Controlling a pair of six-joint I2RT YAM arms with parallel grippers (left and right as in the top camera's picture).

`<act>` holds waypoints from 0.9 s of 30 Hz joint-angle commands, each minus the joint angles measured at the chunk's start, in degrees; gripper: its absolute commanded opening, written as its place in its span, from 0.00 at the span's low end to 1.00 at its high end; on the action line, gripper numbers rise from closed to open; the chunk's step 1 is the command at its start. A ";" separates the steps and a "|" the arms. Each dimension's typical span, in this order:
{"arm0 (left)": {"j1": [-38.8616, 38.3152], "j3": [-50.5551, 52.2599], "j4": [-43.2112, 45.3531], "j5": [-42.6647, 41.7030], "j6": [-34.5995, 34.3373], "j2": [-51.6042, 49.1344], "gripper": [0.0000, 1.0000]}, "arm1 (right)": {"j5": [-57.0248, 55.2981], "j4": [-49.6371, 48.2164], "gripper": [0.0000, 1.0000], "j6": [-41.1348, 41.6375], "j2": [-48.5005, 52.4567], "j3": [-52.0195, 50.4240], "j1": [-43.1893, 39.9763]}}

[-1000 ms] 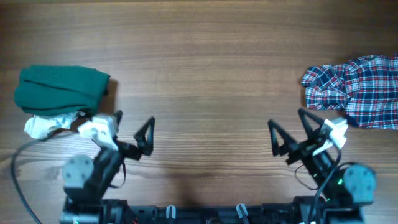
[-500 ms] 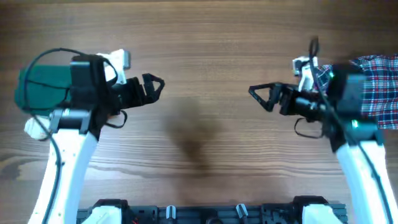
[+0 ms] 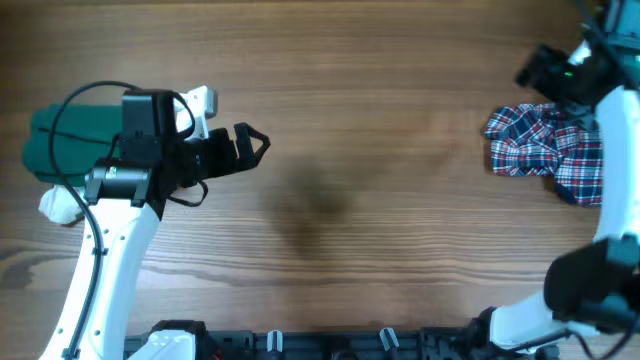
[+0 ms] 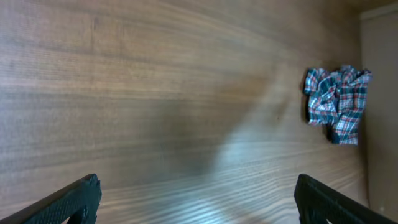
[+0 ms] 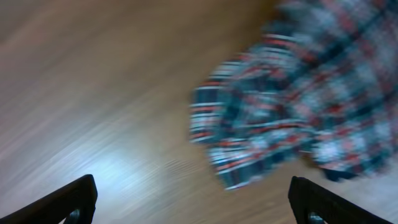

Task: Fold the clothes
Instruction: 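Grasp the crumpled plaid shirt with the right gripper and lift it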

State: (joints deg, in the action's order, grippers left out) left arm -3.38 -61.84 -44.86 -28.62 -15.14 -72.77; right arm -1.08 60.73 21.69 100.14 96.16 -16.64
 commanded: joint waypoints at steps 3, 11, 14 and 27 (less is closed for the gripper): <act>-0.28 -1.07 -1.27 -0.96 1.16 0.55 1.00 | -4.13 -0.35 0.98 4.17 8.09 0.87 -11.06; -0.28 -1.07 -1.27 -0.96 -0.15 0.57 1.00 | -6.69 -4.87 0.93 5.55 18.34 0.85 -13.42; -0.26 -1.07 -1.20 -0.96 -0.35 0.55 1.00 | -4.96 -5.44 0.89 5.27 20.06 0.85 -13.00; -0.26 -1.09 0.63 -0.94 -0.31 0.57 1.00 | -12.46 -6.25 0.18 7.63 20.61 -2.49 -11.96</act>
State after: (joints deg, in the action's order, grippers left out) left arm -3.38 -61.84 -44.62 -28.64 -15.25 -72.77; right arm -10.68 52.88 27.99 120.18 93.80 -28.71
